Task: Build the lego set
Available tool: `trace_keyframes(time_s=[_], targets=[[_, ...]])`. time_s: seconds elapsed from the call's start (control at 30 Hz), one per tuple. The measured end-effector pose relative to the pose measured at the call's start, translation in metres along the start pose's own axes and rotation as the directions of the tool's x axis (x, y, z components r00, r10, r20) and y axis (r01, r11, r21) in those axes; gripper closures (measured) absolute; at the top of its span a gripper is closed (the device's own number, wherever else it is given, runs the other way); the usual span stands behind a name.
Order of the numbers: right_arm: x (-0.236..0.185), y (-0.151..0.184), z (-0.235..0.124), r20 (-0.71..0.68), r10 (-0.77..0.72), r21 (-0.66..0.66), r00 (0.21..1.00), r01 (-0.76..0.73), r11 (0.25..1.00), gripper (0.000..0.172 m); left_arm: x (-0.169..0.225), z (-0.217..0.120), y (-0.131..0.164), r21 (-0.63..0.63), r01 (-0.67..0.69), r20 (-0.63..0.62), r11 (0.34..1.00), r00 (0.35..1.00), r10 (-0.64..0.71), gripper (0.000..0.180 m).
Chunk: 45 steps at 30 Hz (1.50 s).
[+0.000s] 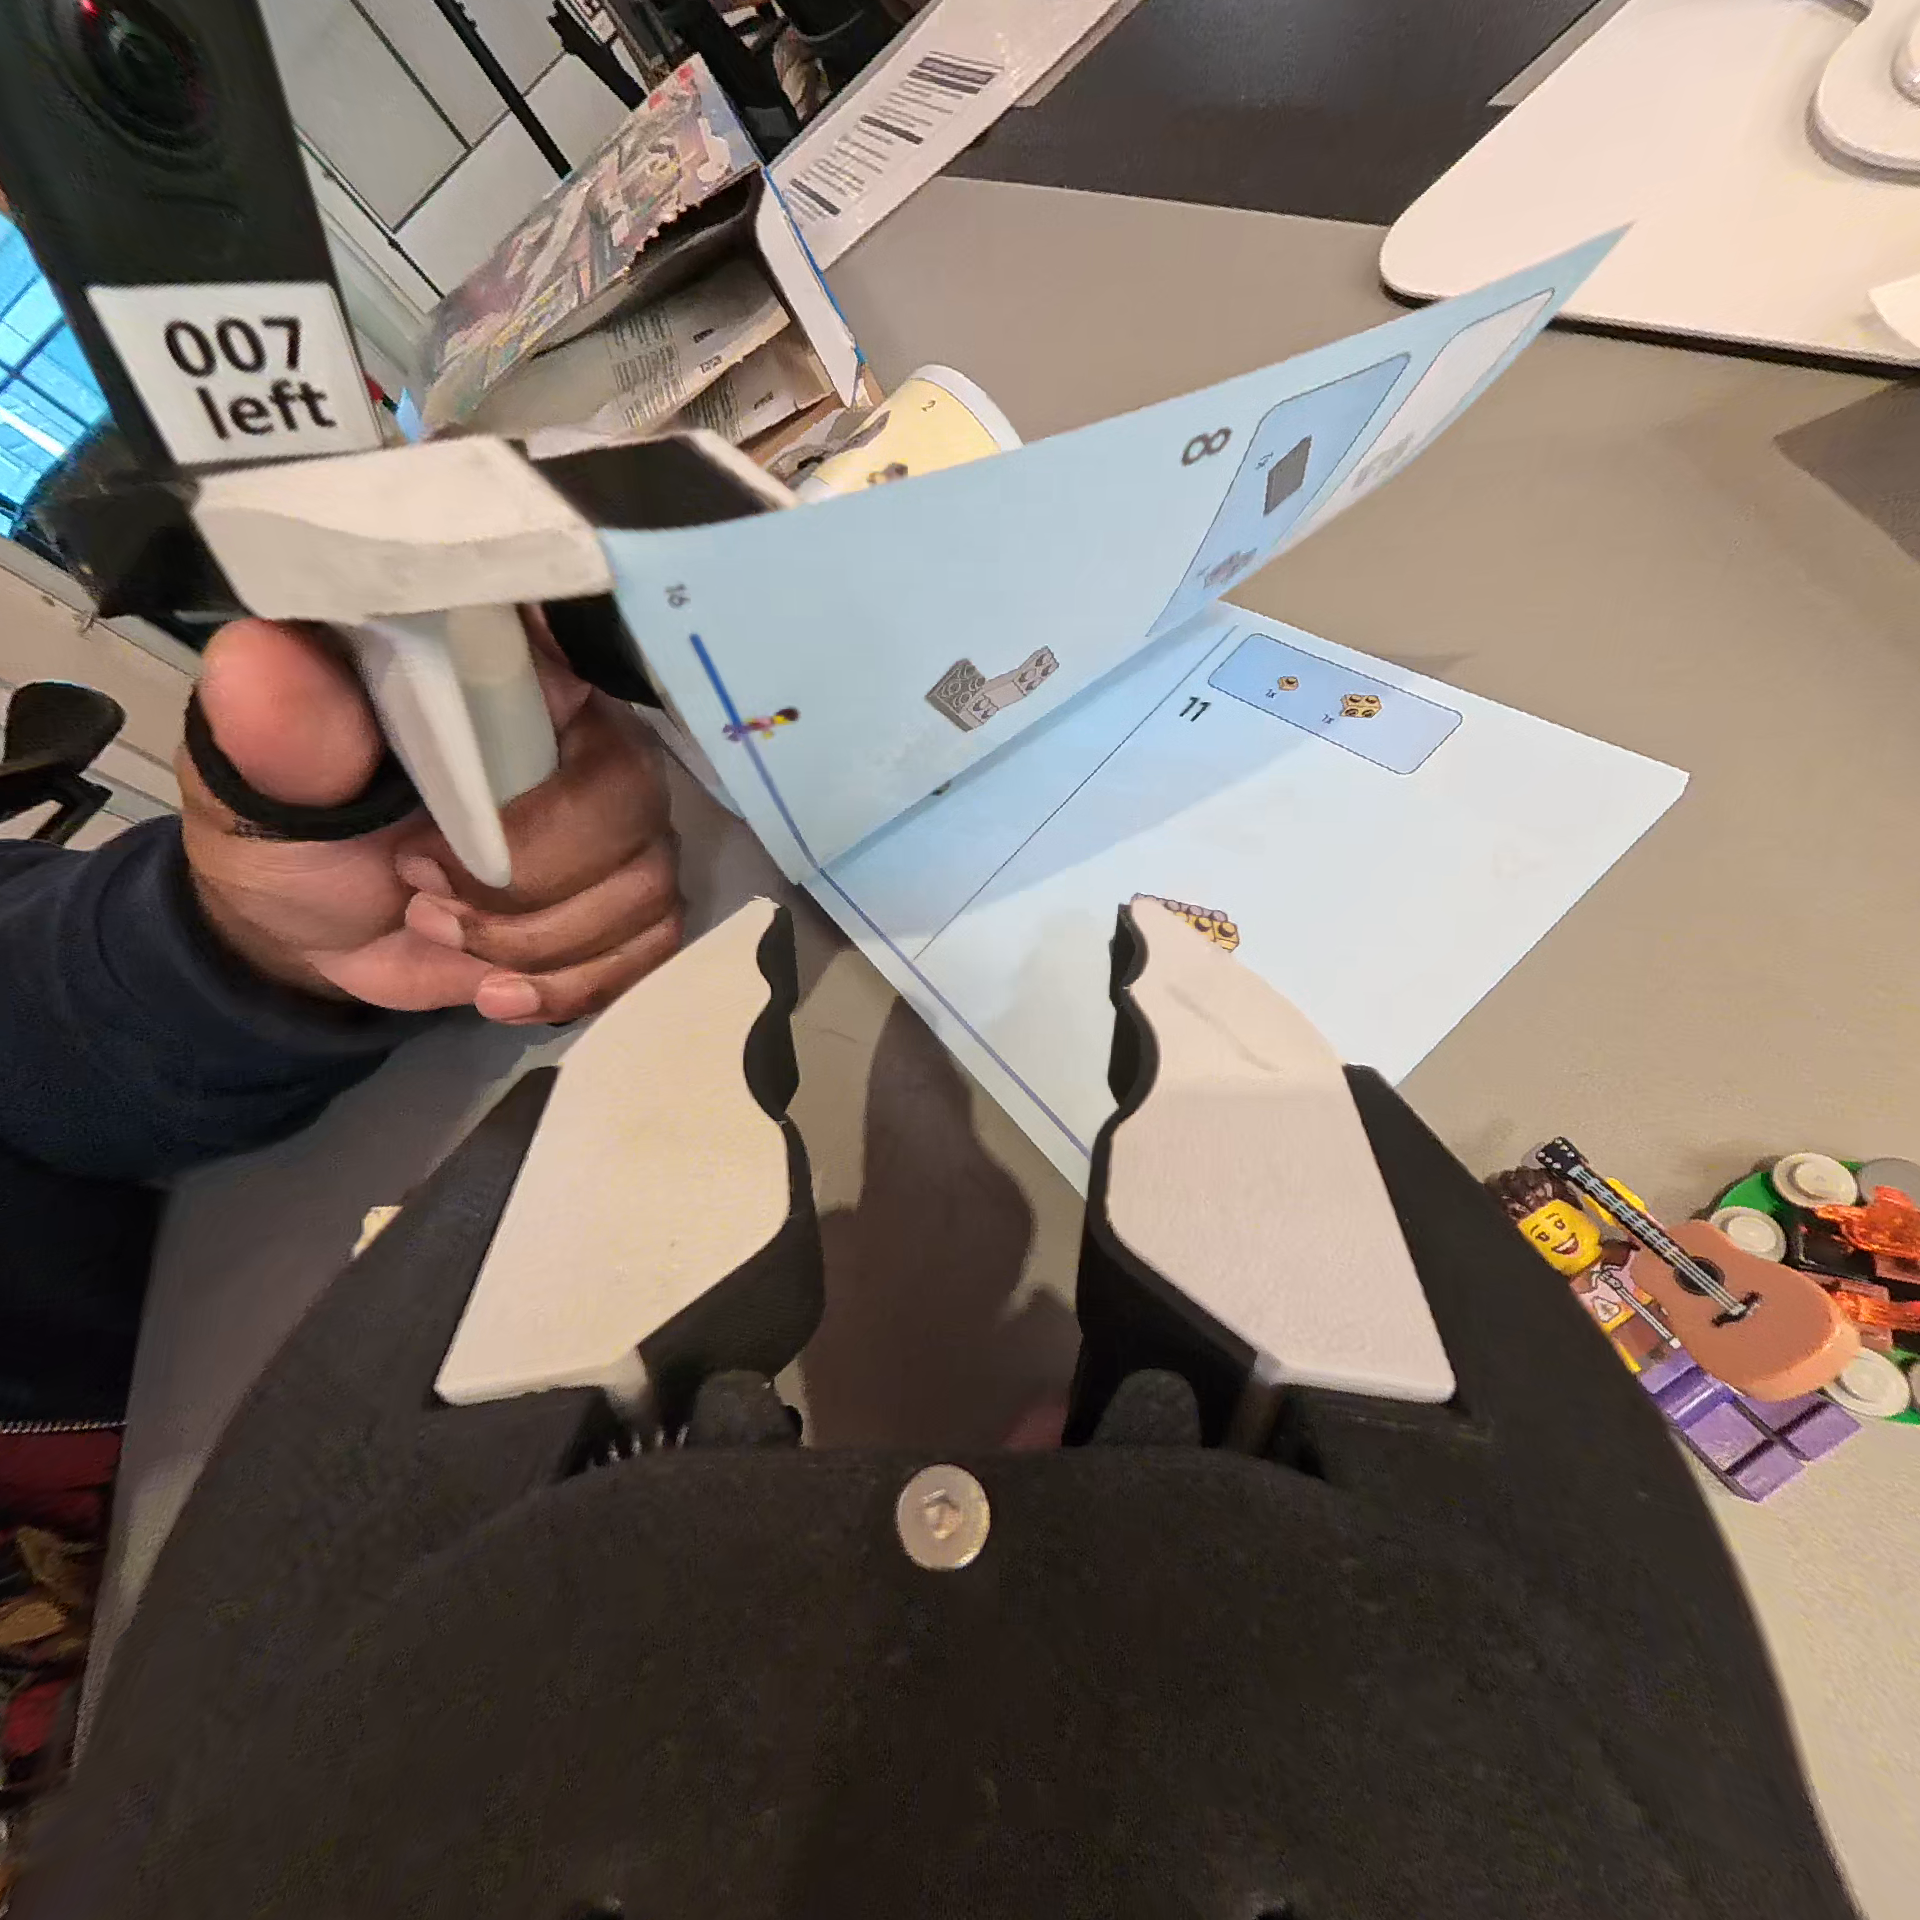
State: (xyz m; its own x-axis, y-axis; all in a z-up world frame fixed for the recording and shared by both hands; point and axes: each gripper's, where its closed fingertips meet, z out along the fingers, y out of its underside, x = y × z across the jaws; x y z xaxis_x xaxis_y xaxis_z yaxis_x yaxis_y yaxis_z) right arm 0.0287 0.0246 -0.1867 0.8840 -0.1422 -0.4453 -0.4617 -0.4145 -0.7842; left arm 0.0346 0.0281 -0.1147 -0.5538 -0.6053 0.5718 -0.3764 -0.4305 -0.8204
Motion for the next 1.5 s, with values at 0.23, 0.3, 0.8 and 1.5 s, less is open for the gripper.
trace_keyframes(time_s=[0.23,0.3,0.8,1.5], targets=[[-0.004,0.002,0.004,-0.01,-0.027,-0.015,1.0,0.027,1.0,0.112,0.002,0.003,0.005,-0.062,-0.034,-0.003,0.998,0.999,0.034,0.13],[-0.005,0.001,0.005,-0.004,-0.024,-0.006,1.0,0.024,1.0,0.112,0.002,0.004,0.008,-0.085,-0.041,-0.007,0.996,0.999,0.04,0.12],[-0.007,0.001,0.008,-0.004,-0.023,0.004,1.0,0.023,1.0,0.114,0.016,-0.001,0.005,-0.157,-0.218,-0.055,0.963,0.976,0.212,0.096],[-0.061,-0.021,0.066,-0.053,-0.23,-0.024,0.972,0.229,0.973,0.114,-0.076,-0.089,0.002,-0.512,-0.016,0.345,0.859,0.912,0.222,0.111]])
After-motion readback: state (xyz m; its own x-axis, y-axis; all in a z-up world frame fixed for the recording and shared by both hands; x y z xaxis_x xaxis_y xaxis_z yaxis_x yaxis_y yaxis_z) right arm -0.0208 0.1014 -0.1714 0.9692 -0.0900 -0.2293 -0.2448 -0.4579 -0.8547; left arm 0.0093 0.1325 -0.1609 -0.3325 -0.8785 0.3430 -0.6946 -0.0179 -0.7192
